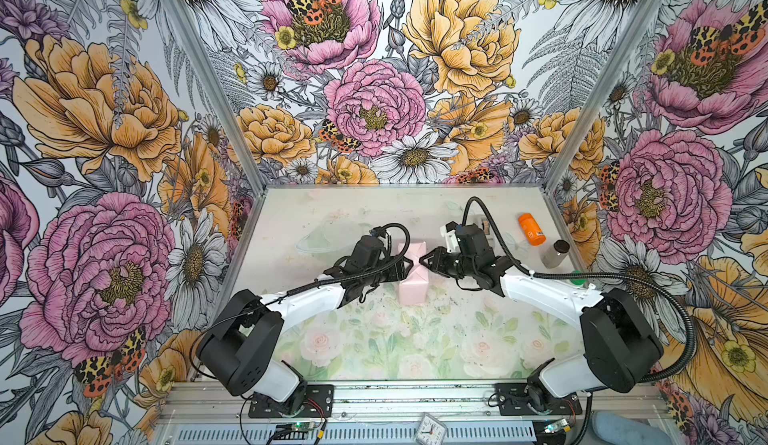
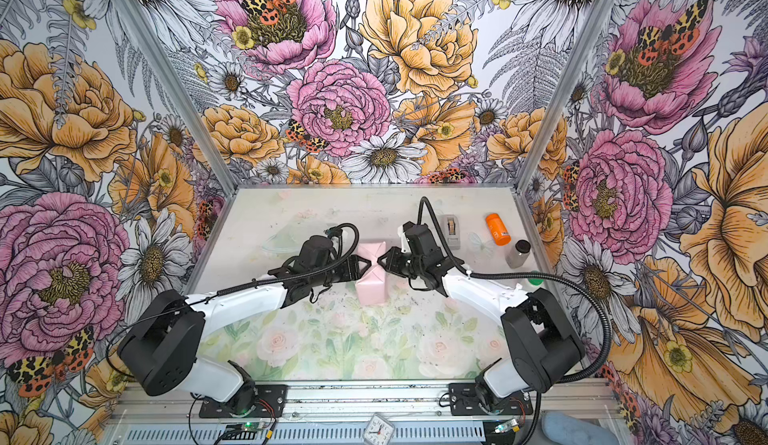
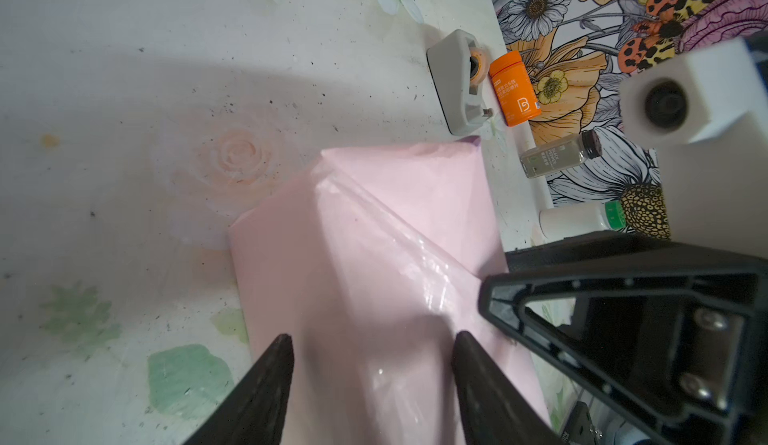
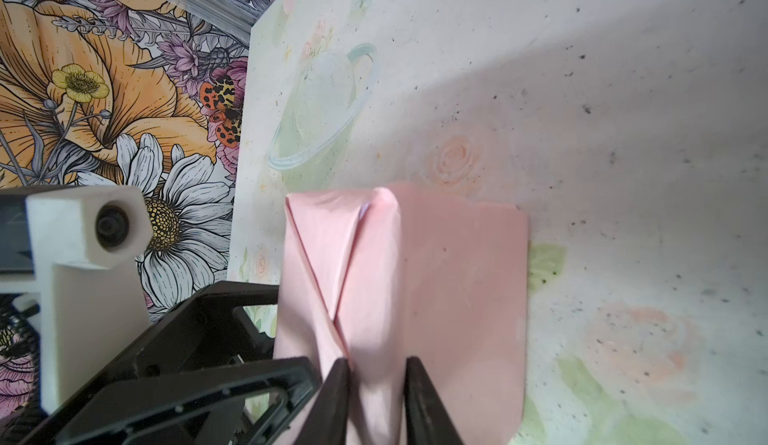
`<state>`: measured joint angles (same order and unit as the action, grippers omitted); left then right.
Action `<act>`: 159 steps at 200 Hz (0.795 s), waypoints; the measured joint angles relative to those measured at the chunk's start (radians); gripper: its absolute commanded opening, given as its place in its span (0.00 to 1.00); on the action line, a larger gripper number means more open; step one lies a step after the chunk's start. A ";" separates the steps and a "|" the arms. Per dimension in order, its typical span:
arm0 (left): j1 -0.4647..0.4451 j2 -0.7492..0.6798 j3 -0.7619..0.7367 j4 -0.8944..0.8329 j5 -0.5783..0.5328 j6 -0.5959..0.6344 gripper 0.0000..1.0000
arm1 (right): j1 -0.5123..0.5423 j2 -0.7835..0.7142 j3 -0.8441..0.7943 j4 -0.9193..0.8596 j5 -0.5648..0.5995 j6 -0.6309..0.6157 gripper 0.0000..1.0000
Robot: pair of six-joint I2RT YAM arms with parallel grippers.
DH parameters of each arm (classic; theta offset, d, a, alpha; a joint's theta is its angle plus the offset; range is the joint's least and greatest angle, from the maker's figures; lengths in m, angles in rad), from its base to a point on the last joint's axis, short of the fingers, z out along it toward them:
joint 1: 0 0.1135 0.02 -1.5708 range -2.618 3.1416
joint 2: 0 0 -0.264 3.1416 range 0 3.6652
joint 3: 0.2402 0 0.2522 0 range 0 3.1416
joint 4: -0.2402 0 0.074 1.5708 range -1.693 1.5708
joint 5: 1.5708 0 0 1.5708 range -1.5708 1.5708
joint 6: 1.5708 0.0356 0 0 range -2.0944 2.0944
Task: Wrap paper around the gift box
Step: 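Release the right gripper and move it toward the grey tape dispenser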
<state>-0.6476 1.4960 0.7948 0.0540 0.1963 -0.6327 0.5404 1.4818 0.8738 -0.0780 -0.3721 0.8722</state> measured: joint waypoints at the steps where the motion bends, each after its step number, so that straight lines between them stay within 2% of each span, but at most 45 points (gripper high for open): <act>1: 0.000 0.000 0.000 0.001 0.000 0.000 0.61 | -0.001 -0.001 0.000 0.000 0.000 0.000 0.29; 33: 0.003 0.000 -0.010 0.014 0.001 0.008 0.61 | -0.069 -0.064 -0.002 -0.078 -0.035 -0.065 0.36; 57: 0.003 0.000 -0.011 0.016 0.001 0.013 0.61 | -0.206 -0.142 0.027 -0.167 -0.090 -0.171 0.37; 83: 0.004 -0.002 -0.014 0.019 0.001 0.014 0.61 | -0.379 -0.143 0.127 -0.266 -0.163 -0.318 0.37; 121: 0.004 -0.006 -0.018 0.022 0.000 0.014 0.61 | -0.597 0.000 0.284 -0.401 -0.228 -0.536 0.36; 159: 0.004 -0.010 -0.021 0.022 -0.004 0.014 0.61 | -0.701 0.196 0.385 -0.480 -0.250 -0.692 0.36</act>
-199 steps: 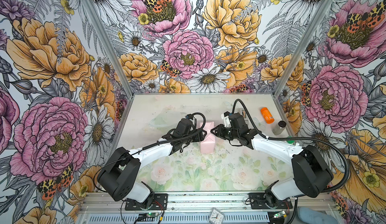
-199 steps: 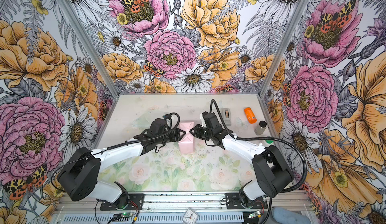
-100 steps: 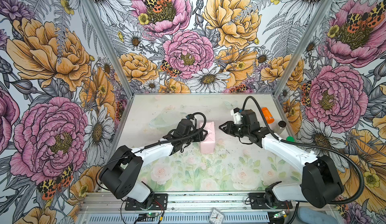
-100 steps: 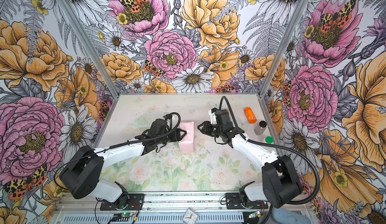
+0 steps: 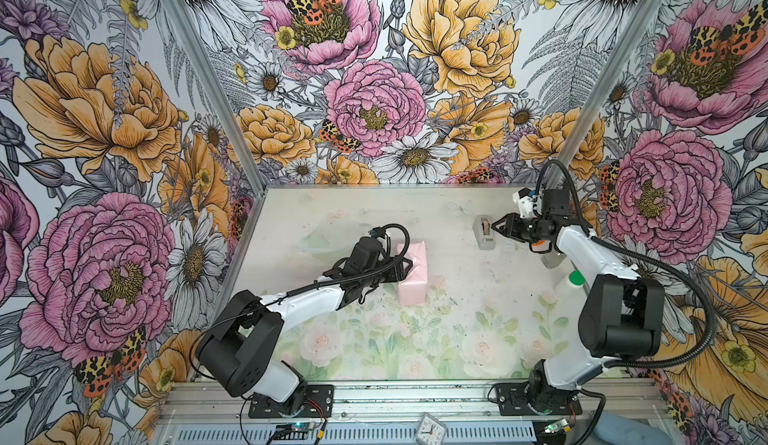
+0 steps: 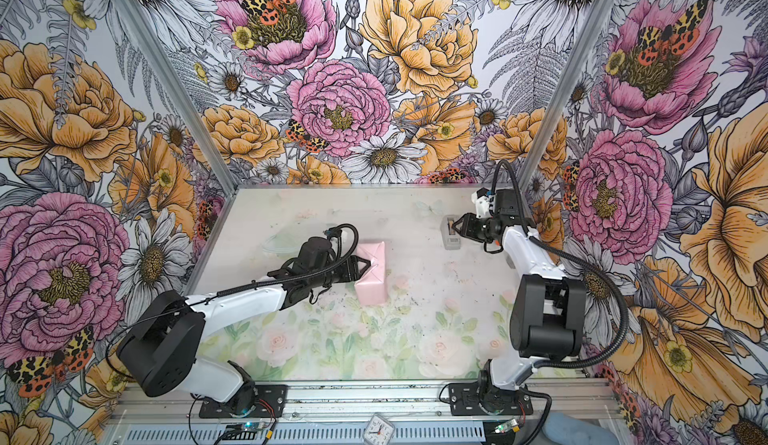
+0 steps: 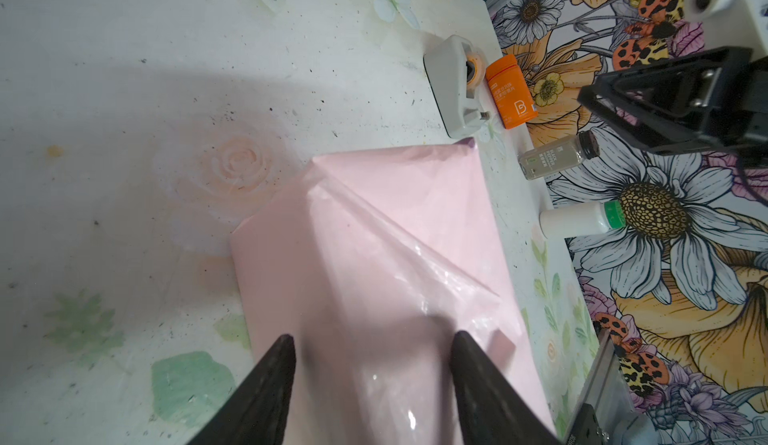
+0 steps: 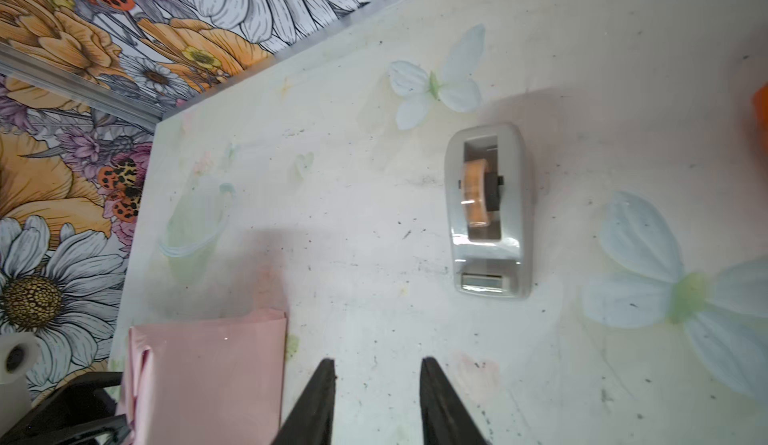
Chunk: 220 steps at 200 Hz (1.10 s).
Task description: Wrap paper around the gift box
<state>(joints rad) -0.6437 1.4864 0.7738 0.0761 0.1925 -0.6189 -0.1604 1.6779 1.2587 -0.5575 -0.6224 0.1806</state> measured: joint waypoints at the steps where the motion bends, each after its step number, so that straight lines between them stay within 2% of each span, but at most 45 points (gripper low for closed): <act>1: 0.000 0.000 0.000 0.000 0.000 0.000 0.61 | -0.003 0.007 0.004 -0.001 -0.001 -0.004 0.36; 45: -0.001 0.000 0.000 0.000 -0.003 -0.003 0.60 | -0.047 0.211 0.127 -0.037 -0.068 -0.126 0.36; 97: -0.002 0.000 0.000 0.000 -0.006 -0.004 0.60 | -0.064 0.362 0.240 -0.068 -0.147 -0.191 0.37; 220: -0.007 0.000 0.000 0.000 -0.019 -0.011 0.60 | -0.067 0.523 0.376 -0.226 -0.231 -0.294 0.35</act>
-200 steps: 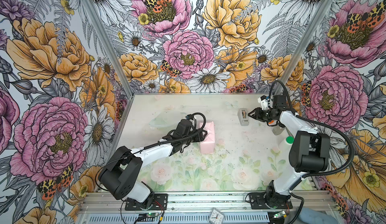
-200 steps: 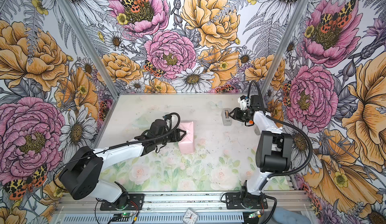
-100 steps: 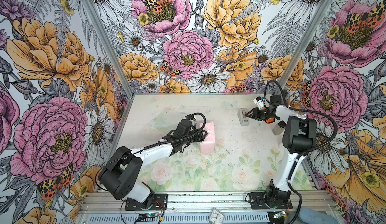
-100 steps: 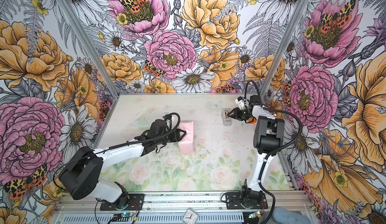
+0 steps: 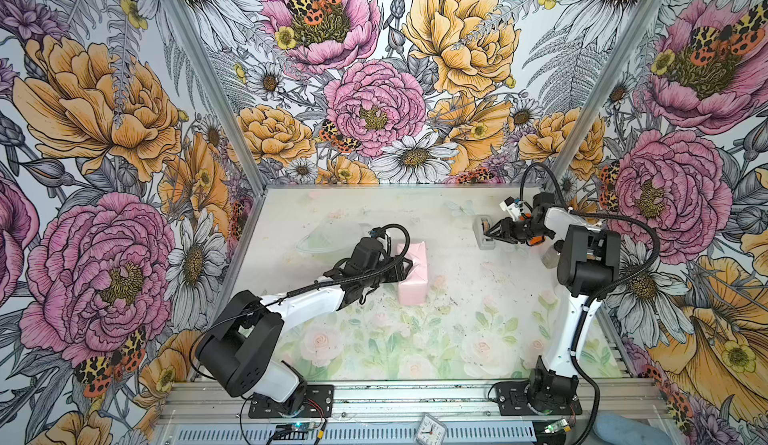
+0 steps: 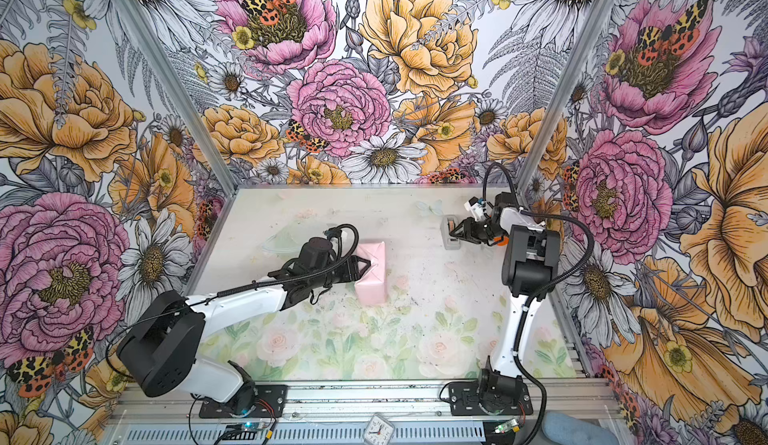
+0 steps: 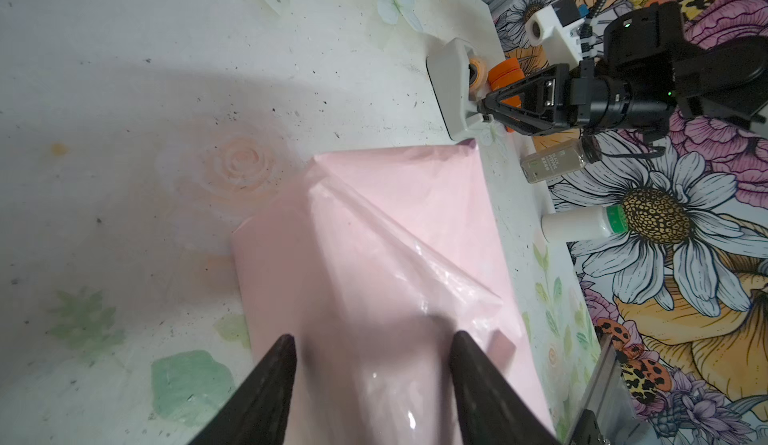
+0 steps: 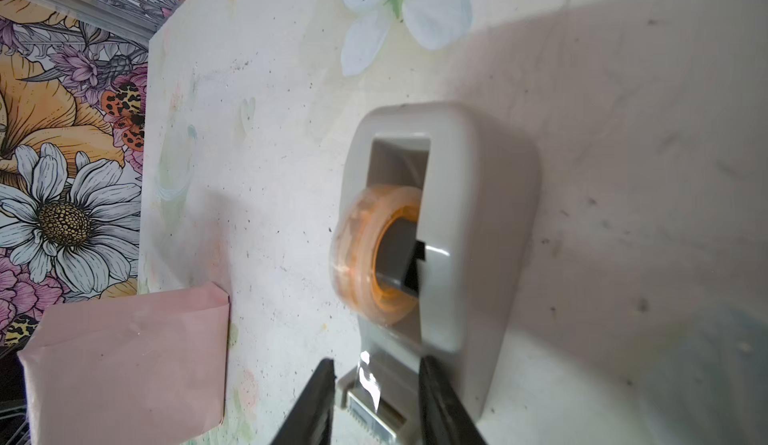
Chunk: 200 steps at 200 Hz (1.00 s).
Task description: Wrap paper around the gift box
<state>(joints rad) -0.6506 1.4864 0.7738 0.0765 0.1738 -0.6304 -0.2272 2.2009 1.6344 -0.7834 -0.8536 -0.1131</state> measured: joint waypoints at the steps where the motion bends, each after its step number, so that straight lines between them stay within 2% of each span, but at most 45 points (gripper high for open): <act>1: 0.000 0.000 0.000 0.000 0.000 0.000 0.60 | 0.000 0.001 0.001 -0.002 -0.002 0.000 0.35; 40: 0.000 0.000 0.000 0.000 0.000 0.000 0.60 | -0.006 0.060 0.074 -0.076 -0.069 -0.039 0.33; 103: 0.000 0.000 0.000 0.000 0.000 0.000 0.60 | -0.006 0.119 0.174 -0.197 -0.087 -0.084 0.34; 200: -0.001 0.000 0.002 -0.001 -0.001 0.000 0.60 | -0.016 0.182 0.243 -0.278 -0.145 -0.148 0.24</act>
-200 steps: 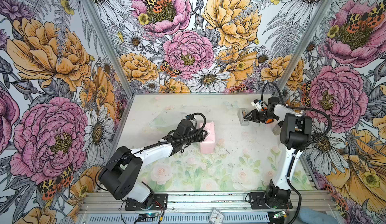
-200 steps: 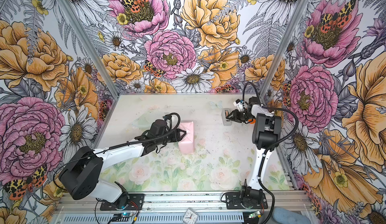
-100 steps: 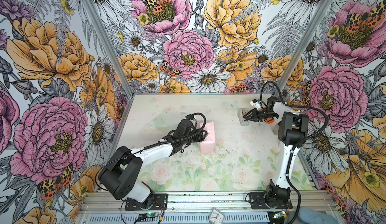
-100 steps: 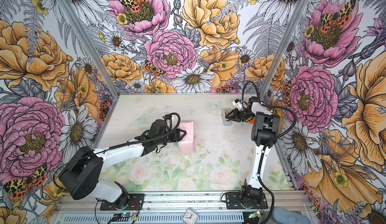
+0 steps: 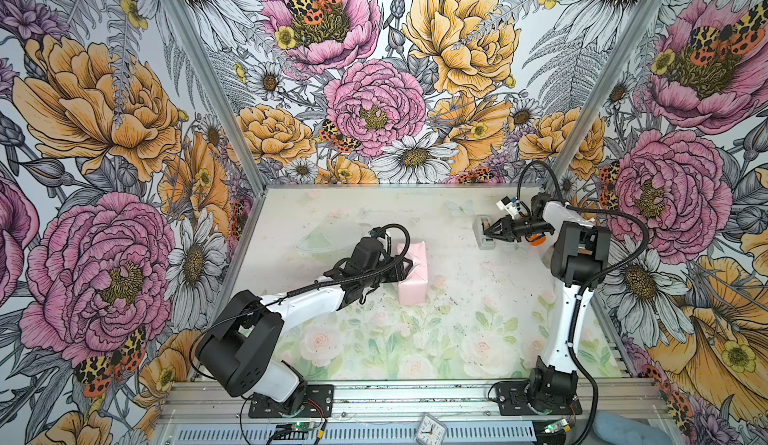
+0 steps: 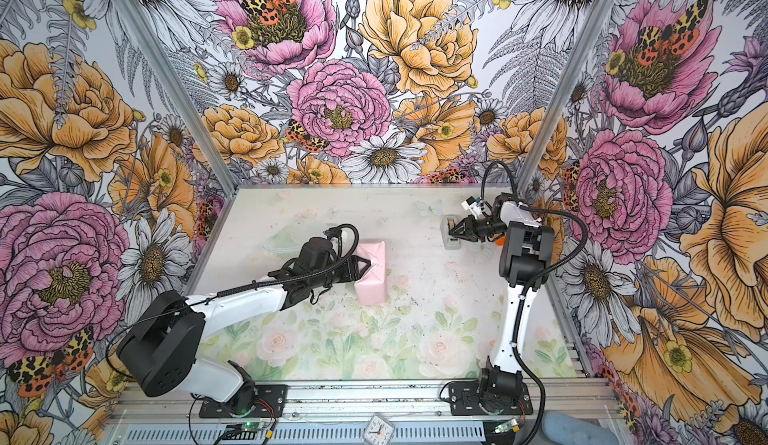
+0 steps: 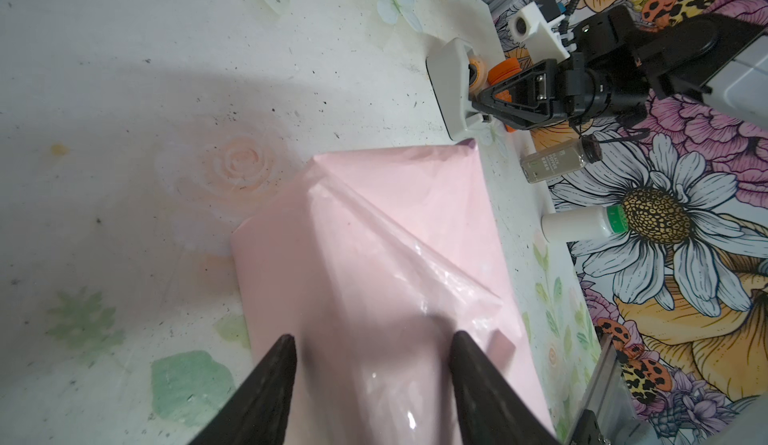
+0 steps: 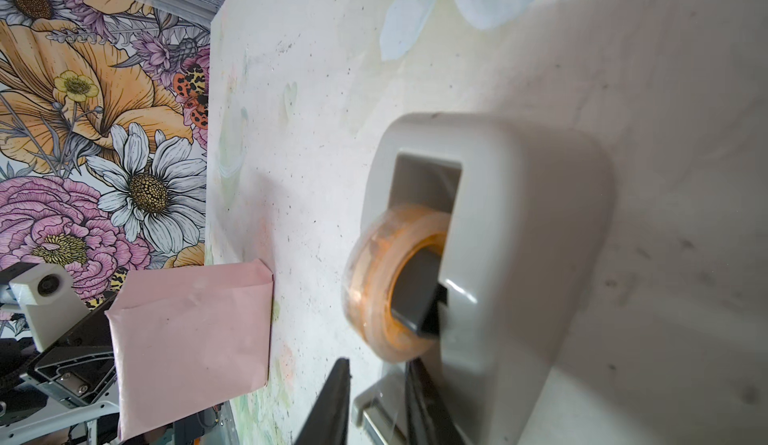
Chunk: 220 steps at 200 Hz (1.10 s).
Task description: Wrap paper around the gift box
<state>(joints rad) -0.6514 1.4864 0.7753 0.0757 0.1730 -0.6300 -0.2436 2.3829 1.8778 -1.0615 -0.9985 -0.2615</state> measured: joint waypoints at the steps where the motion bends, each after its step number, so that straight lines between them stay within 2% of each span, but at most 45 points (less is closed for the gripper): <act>1: 0.000 0.000 0.000 0.000 0.000 0.000 0.60 | 0.000 0.000 0.000 0.000 -0.001 0.000 0.24; 102: -0.001 0.000 0.001 0.000 -0.001 0.001 0.60 | -0.016 0.035 0.018 -0.019 -0.071 -0.025 0.18; 220: -0.006 -0.001 0.001 0.000 -0.013 0.004 0.60 | -0.020 0.045 0.019 -0.020 -0.091 -0.047 0.13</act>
<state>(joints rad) -0.6571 1.4857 0.7761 0.0757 0.1604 -0.6262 -0.2634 2.4283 1.8973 -1.0813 -1.0897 -0.3084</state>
